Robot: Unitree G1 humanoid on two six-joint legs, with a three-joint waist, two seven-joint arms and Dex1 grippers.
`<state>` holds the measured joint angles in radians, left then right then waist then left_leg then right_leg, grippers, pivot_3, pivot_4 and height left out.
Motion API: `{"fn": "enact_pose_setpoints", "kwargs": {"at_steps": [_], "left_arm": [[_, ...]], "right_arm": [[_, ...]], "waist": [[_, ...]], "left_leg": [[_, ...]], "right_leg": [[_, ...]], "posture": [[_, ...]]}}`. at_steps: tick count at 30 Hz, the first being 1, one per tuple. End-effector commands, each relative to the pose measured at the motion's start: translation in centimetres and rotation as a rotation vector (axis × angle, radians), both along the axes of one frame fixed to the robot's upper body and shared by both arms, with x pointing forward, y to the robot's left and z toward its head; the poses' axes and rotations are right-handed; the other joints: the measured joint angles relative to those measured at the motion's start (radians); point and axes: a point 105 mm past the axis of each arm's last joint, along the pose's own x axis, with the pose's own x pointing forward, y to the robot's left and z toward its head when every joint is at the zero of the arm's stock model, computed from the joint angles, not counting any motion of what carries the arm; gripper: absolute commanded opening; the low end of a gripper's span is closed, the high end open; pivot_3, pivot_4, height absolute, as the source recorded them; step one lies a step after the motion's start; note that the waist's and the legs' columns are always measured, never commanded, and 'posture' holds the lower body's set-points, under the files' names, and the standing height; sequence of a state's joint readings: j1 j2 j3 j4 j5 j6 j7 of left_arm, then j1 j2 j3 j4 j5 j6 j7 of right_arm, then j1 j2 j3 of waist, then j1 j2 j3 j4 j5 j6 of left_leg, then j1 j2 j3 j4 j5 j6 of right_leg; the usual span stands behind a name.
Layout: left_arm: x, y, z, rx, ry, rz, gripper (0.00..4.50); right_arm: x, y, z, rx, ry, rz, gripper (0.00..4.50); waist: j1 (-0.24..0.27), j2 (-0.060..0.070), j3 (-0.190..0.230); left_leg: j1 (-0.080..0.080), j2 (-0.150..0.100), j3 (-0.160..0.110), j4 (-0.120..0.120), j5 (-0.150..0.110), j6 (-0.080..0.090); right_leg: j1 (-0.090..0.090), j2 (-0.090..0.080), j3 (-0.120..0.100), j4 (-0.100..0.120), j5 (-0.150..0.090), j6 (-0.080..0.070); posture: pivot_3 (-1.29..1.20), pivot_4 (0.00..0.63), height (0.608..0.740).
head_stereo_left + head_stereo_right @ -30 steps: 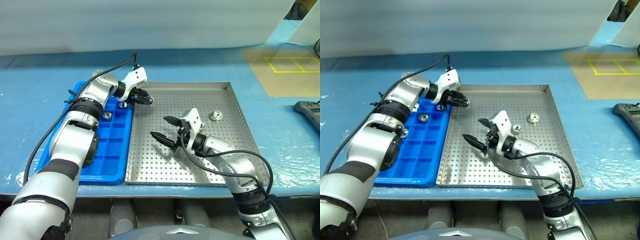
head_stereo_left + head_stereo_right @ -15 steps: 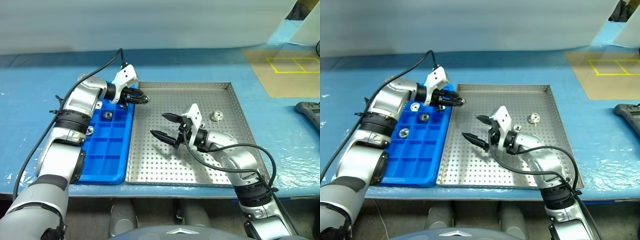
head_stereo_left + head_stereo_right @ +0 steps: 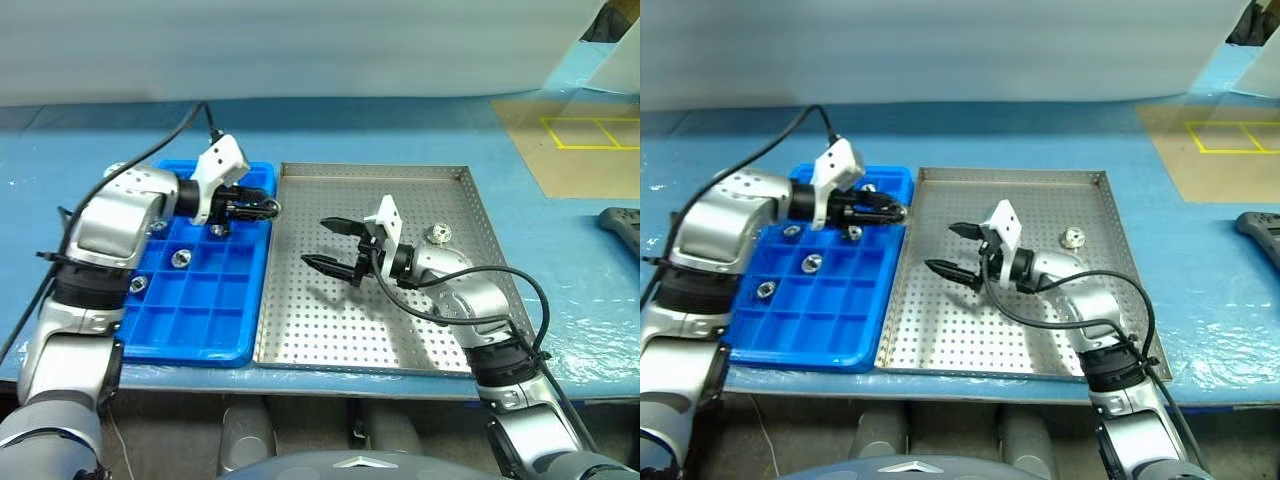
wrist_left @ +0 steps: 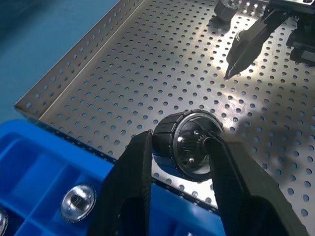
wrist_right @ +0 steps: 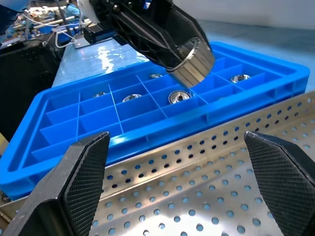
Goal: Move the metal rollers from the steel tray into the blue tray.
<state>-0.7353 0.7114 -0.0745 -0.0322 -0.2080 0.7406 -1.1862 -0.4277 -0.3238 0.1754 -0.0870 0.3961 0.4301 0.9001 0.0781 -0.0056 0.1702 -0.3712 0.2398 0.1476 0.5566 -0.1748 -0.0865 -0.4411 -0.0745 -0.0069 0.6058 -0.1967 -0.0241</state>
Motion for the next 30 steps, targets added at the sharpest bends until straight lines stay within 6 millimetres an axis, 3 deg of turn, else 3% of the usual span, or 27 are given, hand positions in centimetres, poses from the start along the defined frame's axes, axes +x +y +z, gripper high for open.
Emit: {"fn": "enact_pose_setpoints", "kwargs": {"at_steps": [1, 17, 30], "left_arm": [[-1.3, 1.1, 1.3, -0.005, -0.029, 0.011, 1.33], [-5.5, 6.3, -0.8, 0.049, 0.057, 0.216, 1.33], [-8.5, 7.6, -2.5, 0.037, 0.108, 0.36, 1.33]], "right_arm": [[-0.2, 0.8, 1.0, 0.018, -0.044, 0.061, 4.5], [-0.2, 2.0, 1.4, 0.001, -0.047, 0.174, 4.5], [-0.8, 2.8, 1.2, -0.024, -0.041, 0.263, 4.5]], "waist": [[0.003, 0.0, 0.0], [0.034, 0.0, 0.0], [0.066, 0.0, 0.0]], "left_leg": [[0.0, 0.0, 0.0, 0.0, 0.0, 0.0], [-0.001, 0.001, -0.001, -0.001, 0.0, -0.001], [-0.001, 0.001, -0.002, 0.0, 0.001, -0.001]], "right_leg": [[0.0, 0.0, 0.0, 0.0, 0.0, 0.0], [0.0, 0.0, -0.002, 0.001, -0.001, -0.001], [0.0, 0.0, -0.003, 0.001, -0.001, -0.001]], "posture": [[0.17, 0.15, 0.74], [0.28, 0.15, 0.74], [0.36, 0.15, 0.74]]}}
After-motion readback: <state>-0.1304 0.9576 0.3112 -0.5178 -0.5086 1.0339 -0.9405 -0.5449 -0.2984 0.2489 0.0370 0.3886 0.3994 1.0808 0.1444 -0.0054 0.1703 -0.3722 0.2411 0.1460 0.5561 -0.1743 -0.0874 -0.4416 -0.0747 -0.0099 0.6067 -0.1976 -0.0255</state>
